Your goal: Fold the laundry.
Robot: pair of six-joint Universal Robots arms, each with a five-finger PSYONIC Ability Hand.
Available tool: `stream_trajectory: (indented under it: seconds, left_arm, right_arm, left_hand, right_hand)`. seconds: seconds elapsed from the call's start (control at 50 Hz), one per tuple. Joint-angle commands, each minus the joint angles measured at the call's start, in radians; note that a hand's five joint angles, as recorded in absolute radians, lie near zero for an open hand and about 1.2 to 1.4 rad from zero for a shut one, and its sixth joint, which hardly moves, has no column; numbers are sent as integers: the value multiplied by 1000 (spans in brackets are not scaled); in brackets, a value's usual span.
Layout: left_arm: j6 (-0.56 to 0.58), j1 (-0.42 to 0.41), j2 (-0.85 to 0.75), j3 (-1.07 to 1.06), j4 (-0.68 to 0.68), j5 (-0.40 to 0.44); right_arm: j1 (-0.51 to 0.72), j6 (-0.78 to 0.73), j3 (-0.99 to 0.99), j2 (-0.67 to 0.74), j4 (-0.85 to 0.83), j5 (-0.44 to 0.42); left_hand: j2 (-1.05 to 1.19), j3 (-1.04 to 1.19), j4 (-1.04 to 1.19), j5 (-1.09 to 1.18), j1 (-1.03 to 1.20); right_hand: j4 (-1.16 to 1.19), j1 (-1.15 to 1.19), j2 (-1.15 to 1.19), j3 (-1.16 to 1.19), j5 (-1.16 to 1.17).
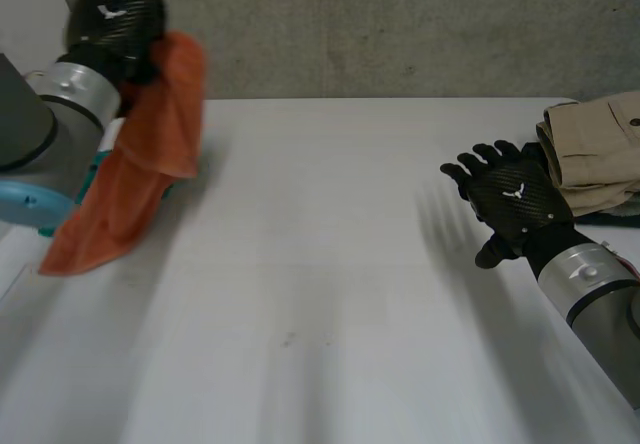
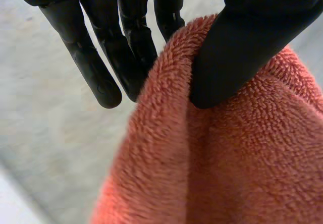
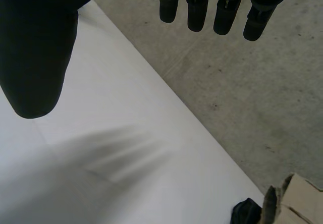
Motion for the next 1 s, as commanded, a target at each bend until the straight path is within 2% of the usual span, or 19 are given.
stream_trajectory:
  seconds: [0.02,0.04,0.12,0.18,0.2,0.24,0.26,0.32,0.4,0.54,0.66,0.78,0.84,0.92,0.94,1.0]
  left_arm:
    - [-65,-219,31,-132,-91,14]
    - [-65,-278,-4,-138,-91,4]
    - [-63,-374,-168,-95,-103,-39]
    - [-67,-397,-243,-57,-121,-96]
    - [-59,-408,-271,-36,-143,-143]
    - [-59,-408,-271,-26,-160,-177]
    - [-59,-406,-268,-20,-167,-197]
    - [-60,-403,-218,-18,-178,-228]
    - [-62,-388,-92,-66,-180,-222]
    - [-34,-281,89,-250,-180,-207]
    - [108,-113,117,-434,-178,-151]
    - [251,67,108,-570,-132,-144]
    - [277,118,102,-601,-100,-136]
    - [288,193,82,-637,-19,-53]
    - [289,218,70,-650,10,6]
    - [291,249,50,-661,38,95]
  right_arm:
    - [-16,5,-3,-28,23,7]
    - [-19,5,-3,-30,24,12]
    - [-30,11,-6,-30,29,40]
    - [-30,11,-3,-28,36,58]
    - [-30,11,-3,-28,41,61]
    - [-28,13,-3,-28,61,67]
    - [-27,17,-4,-28,82,72]
    - [-24,37,-12,-28,122,75]
    - [-22,115,-45,-28,207,77]
    - [16,208,-116,-21,374,83]
    - [136,179,-164,-9,397,67]
    - [294,-4,-335,119,414,73]
    - [355,-119,-448,210,444,73]
    - [444,-217,-623,350,503,73]
    - [462,-232,-659,379,513,73]
    - [508,-256,-803,482,553,75]
  left_hand:
    - [202,207,199,278,288]
    - [202,207,199,278,288]
    - [202,207,199,278,288]
    - [202,207,199,278,288]
    - [-379,-374,-382,-303,-293]
    - [-858,-853,-861,-782,-772]
    - [-1018,-1012,-1021,-941,-931]
    - [-1019,-1014,-1022,-943,-933]
    - [-1011,-1005,-1013,-934,-924]
    - [-1002,-996,-1005,-925,-915]
    - [-993,-988,-996,-917,-906]
    - [-990,-985,-993,-914,-903]
    - [-990,-985,-993,-914,-903]
    - [-964,-958,-967,-887,-877]
    - [-946,-941,-949,-870,-860]
    - [-928,-923,-931,-852,-842]
  right_hand:
    - [-35,-52,-37,-34,-48]
    - [-35,-52,-37,-34,-48]
    - [-35,-52,-37,-34,-48]
    - [-35,-52,-37,-34,-48]
    - [-35,-52,-37,-34,-48]
    - [-35,-52,-37,-34,-48]
    - [-35,-52,-37,-34,-48]
    - [-35,-52,-37,-34,-48]
    - [-35,-52,-37,-34,-48]
    - [-35,-52,-37,-34,-48]
    - [-35,-52,-37,-34,-48]
    - [-35,-52,-37,-34,-48]
    - [-35,-52,-37,-34,-48]
    - [2,-15,-1,2,-12]
    - [14,-4,11,14,0]
    - [37,20,35,38,24]
